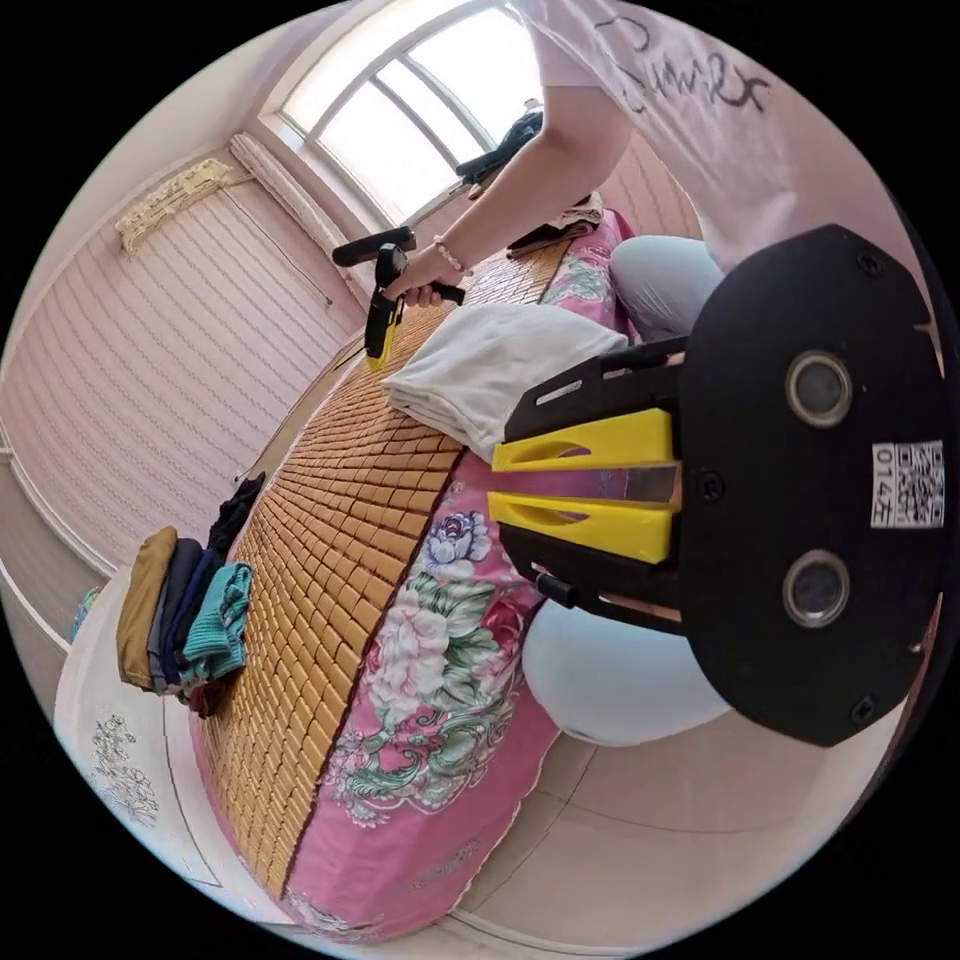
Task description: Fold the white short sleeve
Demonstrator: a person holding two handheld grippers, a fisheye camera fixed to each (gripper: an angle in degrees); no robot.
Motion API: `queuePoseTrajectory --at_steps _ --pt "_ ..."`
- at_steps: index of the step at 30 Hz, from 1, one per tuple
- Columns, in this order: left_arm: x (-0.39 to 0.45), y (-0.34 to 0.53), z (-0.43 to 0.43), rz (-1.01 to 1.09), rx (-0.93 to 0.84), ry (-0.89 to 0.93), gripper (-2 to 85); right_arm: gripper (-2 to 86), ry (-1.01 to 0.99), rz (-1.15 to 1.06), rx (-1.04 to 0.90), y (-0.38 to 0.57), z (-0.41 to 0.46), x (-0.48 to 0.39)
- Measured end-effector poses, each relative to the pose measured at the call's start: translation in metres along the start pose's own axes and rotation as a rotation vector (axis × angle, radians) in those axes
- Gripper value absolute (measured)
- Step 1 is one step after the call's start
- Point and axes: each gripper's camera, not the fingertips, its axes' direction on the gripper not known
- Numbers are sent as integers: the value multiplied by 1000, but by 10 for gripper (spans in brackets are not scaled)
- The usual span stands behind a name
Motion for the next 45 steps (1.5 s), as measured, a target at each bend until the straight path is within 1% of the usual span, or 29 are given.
queuePoseTrajectory --at_steps 2,4,5,9,11,12,14,16,18,19,20,23,25,27,29,30,32,34,35,37,38,40,41,42,44,45 --pt "17 -8 7 89 16 -1 78 84 59 -63 -14 -1 -1 -1" --pt "30 -13 19 123 18 10 110 116 113 -132 -56 -5 4 -2" --pt "37 -15 31 138 9 24 129 123 114 -146 -64 -6 6 -2" --pt "51 -21 65 160 -70 44 140 136 77 -222 -157 -16 22 -6" --pt "56 -19 81 169 -114 22 133 141 74 -242 -198 -20 29 -5" --pt "57 -17 80 180 -92 7 130 143 66 -242 -224 -22 34 -3" --pt "62 -14 81 205 -79 -4 112 127 -20 -248 -257 -21 37 1" --pt "63 -13 81 204 -75 -7 86 84 -36 -269 -242 -15 29 0" --pt "61 -13 84 198 -106 66 41 42 -121 -300 -277 -10 24 -1" --pt "59 -13 84 156 -109 95 29 34 -129 -296 -272 -5 17 0" --pt "62 -12 80 169 -94 99 19 31 -124 -297 -262 -2 13 0" --pt "76 -8 60 224 -27 118 4 18 -137 -286 -119 22 -29 2" --pt "88 -6 44 272 5 148 0 14 -179 -275 29 52 -78 4" --pt "107 -5 27 346 34 179 -3 12 -172 -274 138 81 -120 3" --pt "138 -4 1 472 82 232 -5 12 -160 -273 245 113 -164 1" --pt "146 -4 -6 504 97 244 -5 12 -146 -268 314 136 -193 -1" --pt "184 -5 -31 645 153 294 -6 13 -118 -257 426 173 -237 -5" --pt "213 -9 -45 731 185 334 -6 14 -75 -230 561 223 -293 -8" --pt "231 -15 -53 771 205 374 -6 15 -59 -224 592 235 -307 -9" --pt "259 -26 -61 820 229 443 -6 15 24 -205 704 283 -363 -14" --pt "280 -35 -64 854 247 490 -7 15 47 -201 728 294 -378 -15" --pt "314 -50 -64 910 271 560 -7 16 151 -184 792 334 -437 -21" --pt "340 -62 -61 944 284 608 -7 16 184 -181 799 342 -452 -23" --pt "354 -68 -59 958 289 637 -7 16 258 -168 801 358 -482 -26" --pt "415 -92 -42 985 284 773 -7 16 374 -135 783 375 -527 -29" --pt "432 -98 -37 990 277 816 -7 17 452 -112 774 385 -558 -29"
